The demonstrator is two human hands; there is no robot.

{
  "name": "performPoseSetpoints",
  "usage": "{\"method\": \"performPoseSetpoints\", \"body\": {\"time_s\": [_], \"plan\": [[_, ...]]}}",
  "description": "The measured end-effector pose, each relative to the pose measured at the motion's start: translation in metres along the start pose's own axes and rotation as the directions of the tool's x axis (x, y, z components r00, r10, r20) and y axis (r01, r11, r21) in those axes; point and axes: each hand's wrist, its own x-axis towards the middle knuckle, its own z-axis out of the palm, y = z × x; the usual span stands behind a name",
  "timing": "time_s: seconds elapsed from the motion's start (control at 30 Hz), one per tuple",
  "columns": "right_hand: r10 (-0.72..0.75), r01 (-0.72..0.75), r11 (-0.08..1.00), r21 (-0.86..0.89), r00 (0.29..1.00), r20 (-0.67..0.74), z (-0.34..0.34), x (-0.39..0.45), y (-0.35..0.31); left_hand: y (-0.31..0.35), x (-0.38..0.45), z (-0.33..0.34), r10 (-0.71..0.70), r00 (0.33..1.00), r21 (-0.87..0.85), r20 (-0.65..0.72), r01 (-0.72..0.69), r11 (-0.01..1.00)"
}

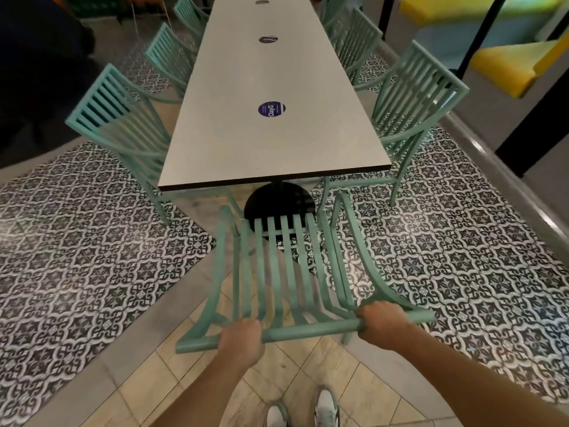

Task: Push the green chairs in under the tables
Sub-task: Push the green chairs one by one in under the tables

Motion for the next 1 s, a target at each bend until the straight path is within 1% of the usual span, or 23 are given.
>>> {"method": "performPoseSetpoints", "body": {"time_s": [0.03,0.1,0.13,0.17,0.2,0.23,0.27,0.3,0.33,0.37,0.4,0.43,0.47,0.5,0.53,0.57,0.6,0.63,0.7,0.77,0.87,1.0], "plan": [[-0.007,0.007,1.0,0.003,1.0,-0.01,-0.001,-0.001,0.001,-0.003,0.001,-0.002,0.028,1.0,-0.075,0.014,-0.027,0.997],[-0.045,0.047,0.998,0.036,0.998,-0.036,-0.002,-0.005,0.002,-0.016,0.004,-0.007,0.095,0.988,-0.303,0.124,-0.054,0.951],[-0.063,0.066,0.995,0.071,0.997,-0.045,-0.003,-0.009,0.002,-0.024,0.005,-0.011,0.11,0.978,-0.43,0.178,-0.023,0.903],[-0.068,0.074,0.992,0.106,0.996,-0.054,-0.003,-0.014,0.002,-0.032,0.007,-0.015,0.101,0.977,-0.538,0.187,0.016,0.843],[-0.061,0.072,0.987,0.141,0.995,-0.082,-0.002,-0.017,0.004,-0.041,0.007,-0.019,0.062,0.985,-0.614,0.162,0.051,0.788],[-0.02,0.04,0.984,0.171,0.993,-0.119,-0.001,-0.019,0.006,-0.051,0.008,-0.021,0.003,0.993,-0.662,0.116,0.075,0.746],[0.053,-0.016,0.978,0.21,0.984,-0.171,0.0,-0.021,0.009,-0.062,0.01,-0.02,-0.082,0.994,-0.674,0.067,0.105,0.731],[0.166,-0.098,0.957,0.272,0.956,-0.241,0.002,-0.022,0.013,-0.073,0.011,-0.018,-0.182,0.983,-0.664,0.019,0.148,0.733],[0.317,-0.188,0.907,0.377,0.894,-0.317,0.004,-0.024,0.017,-0.084,0.012,-0.014,-0.286,0.958,-0.643,-0.014,0.21,0.736],[0.487,-0.261,0.808,0.528,0.8,-0.351,0.004,-0.027,0.019,-0.095,0.011,-0.01,-0.38,0.925,-0.646,-0.018,0.28,0.71],[0.653,-0.285,0.643,0.711,0.69,-0.314,0.005,-0.03,0.02,-0.104,0.009,-0.004,-0.461,0.887,-0.695,0.012,0.339,0.634],[0.786,-0.269,0.389,0.881,0.596,-0.166,0.007,-0.032,0.023,-0.109,0.006,0.001,-0.522,0.848,-0.777,0.089,0.387,0.496],[0.836,-0.212,0.073,0.974,0.546,0.056,0.008,-0.031,0.026,-0.112,0.001,0.009,-0.545,0.81,-0.87,0.216,0.413,0.27],[0.79,-0.138,-0.236,0.962,0.549,0.273,0.01,-0.029,0.03,-0.109,-0.006,0.014,-0.502,0.784,-0.912,0.366,0.41,-0.024],[0.676,-0.082,-0.477,0.875,0.602,0.425,0.015,-0.026,0.034,-0.105,-0.011,0.021,-0.404,0.774,-0.869,0.487,0.383,-0.313],[0.557,-0.06,-0.627,0.777,0.663,0.5,0.018,-0.023,0.036,-0.099,-0.016,0.025,-0.302,0.784,-0.781,0.543,0.339,-0.525],[0.483,-0.052,-0.7,0.712,0.699,0.527,0.022,-0.02,0.038,-0.094,-0.019,0.028,-0.234,0.801,-0.703,0.552,0.295,-0.647],[0.452,-0.047,-0.736,0.675,0.709,0.542,0.025,-0.014,0.04,-0.088,-0.02,0.03,-0.206,0.814,-0.642,0.543,0.245,-0.727],[0.424,-0.046,-0.761,0.647,0.718,0.551,0.024,-0.007,0.039,-0.081,-0.016,0.03,-0.211,0.823,-0.559,0.527,0.149,-0.816],[0.415,-0.052,-0.756,0.652,0.732,0.54,0.023,-0.007,0.037,-0.079,-0.013,0.026,-0.219,0.807,-0.528,0.548,0.131,-0.839],[0.415,-0.062,-0.731,0.68,0.75,0.514,0.023,-0.004,0.036,-0.082,-0.01,0.024,-0.201,0.807,-0.514,0.555,0.143,-0.846],[0.424,-0.037,-0.726,0.687,0.762,0.489,0.018,-0.005,0.031,-0.089,-0.006,0.021,-0.216,0.783,-0.507,0.584,0.144,-0.85]]}}
